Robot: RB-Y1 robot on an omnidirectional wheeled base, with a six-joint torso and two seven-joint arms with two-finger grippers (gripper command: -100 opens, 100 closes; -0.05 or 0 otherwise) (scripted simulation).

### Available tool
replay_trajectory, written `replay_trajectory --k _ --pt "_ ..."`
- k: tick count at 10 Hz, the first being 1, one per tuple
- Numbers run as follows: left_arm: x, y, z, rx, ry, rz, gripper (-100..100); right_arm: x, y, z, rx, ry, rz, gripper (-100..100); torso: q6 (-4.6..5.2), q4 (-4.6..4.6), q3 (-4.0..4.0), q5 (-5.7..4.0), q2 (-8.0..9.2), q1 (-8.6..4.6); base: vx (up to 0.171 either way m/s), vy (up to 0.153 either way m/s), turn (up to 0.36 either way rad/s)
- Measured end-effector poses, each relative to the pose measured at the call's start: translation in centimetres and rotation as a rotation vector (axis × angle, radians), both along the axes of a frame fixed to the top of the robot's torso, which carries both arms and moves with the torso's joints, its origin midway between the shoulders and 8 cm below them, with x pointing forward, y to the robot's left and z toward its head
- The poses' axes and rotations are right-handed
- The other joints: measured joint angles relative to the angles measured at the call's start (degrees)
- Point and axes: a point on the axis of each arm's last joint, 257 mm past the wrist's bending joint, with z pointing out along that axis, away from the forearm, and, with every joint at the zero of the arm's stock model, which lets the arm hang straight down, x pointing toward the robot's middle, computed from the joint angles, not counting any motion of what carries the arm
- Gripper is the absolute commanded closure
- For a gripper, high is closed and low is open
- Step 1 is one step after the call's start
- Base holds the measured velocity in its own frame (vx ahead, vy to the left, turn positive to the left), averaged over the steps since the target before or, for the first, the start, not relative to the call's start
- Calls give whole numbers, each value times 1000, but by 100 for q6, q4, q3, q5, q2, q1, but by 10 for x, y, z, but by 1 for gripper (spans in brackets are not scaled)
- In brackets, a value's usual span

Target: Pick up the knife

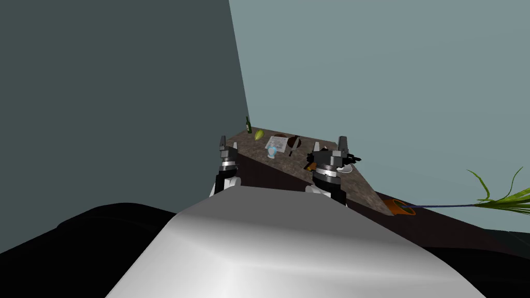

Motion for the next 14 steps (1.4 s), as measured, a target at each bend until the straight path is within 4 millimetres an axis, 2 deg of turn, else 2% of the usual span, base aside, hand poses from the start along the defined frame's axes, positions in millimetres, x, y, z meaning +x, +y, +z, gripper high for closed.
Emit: replay_trajectory --k 4,8,11,12,14 --pt "0 0 0 0 0 0 0 18 4 -21 -150 69 -20 -100 0 -2 -6 5 -10 21 23 58 -3" --pt "0 0 0 0 0 0 0 42 -6 -56 -334 170 -109 -100 0 -3 -8 6 -13 29 30 81 -4" --pt "0 0 0 0 0 0 0 56 -18 -78 -451 235 -182 -100 0 -3 -7 6 -12 26 27 73 -3" --pt "0 0 0 0 0 0 0 62 -21 -91 -490 261 -207 -100 0 -3 -7 6 -11 28 37 89 -2" --pt "0 0 0 0 0 0 0 69 -35 -104 -573 305 -261 -100 0 -4 -9 8 -15 33 34 90 -6"
